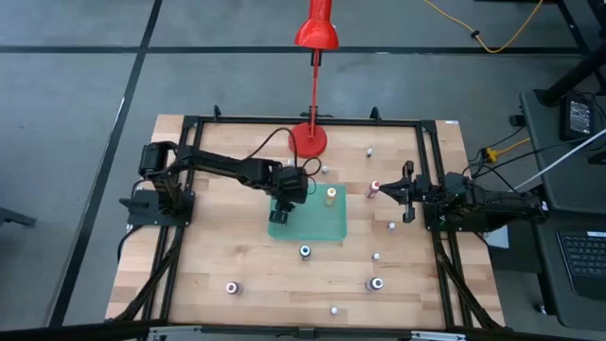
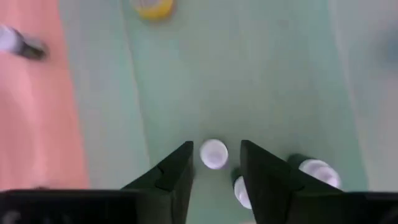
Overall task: Pick & Place food coloring
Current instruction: Put the bottom small green food coloring bottle into the green bin, then put the small blue food coloring bottle into the green bin
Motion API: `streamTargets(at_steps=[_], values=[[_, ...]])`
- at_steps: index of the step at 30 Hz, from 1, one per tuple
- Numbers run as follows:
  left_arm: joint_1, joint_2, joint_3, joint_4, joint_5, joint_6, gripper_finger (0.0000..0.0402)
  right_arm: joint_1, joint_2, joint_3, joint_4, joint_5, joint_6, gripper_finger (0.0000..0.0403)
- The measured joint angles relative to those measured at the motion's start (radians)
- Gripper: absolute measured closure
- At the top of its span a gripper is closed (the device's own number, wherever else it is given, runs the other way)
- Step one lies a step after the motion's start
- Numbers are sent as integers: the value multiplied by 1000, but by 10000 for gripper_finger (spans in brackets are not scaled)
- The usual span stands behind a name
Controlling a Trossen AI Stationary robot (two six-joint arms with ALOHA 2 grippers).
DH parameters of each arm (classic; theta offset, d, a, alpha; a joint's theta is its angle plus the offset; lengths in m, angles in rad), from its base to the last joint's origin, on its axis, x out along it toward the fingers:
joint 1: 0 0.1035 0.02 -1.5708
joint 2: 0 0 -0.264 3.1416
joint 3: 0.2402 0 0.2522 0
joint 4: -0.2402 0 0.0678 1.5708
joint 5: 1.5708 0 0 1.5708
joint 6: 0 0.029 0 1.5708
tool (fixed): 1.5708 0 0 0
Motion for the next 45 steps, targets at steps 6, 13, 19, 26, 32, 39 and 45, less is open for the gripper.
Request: streamTargets(at_steps=[6, 13, 19, 26, 32, 39, 45], values=[[0, -95, 133, -97, -35, 55, 246, 0, -1, 0, 1, 0, 0, 372], [57, -284, 239, -289, -122, 58, 248, 0, 0, 0, 0, 0, 0, 372], [155, -396, 240, -442, -125, -25, 249, 0, 1, 0, 0, 0, 0, 372], [283, -378, 239, -445, -112, -105, 249, 0, 1, 0, 0, 0, 0, 372], [358, -272, 239, -444, -41, -148, 249, 0, 1, 0, 0, 0, 0, 372], [358, -114, 239, -360, -1, -163, 240, 0, 1, 0, 0, 0, 0, 372], [358, 15, 239, -315, 29, -111, 205, 0, 1, 0, 0, 0, 0, 372]])
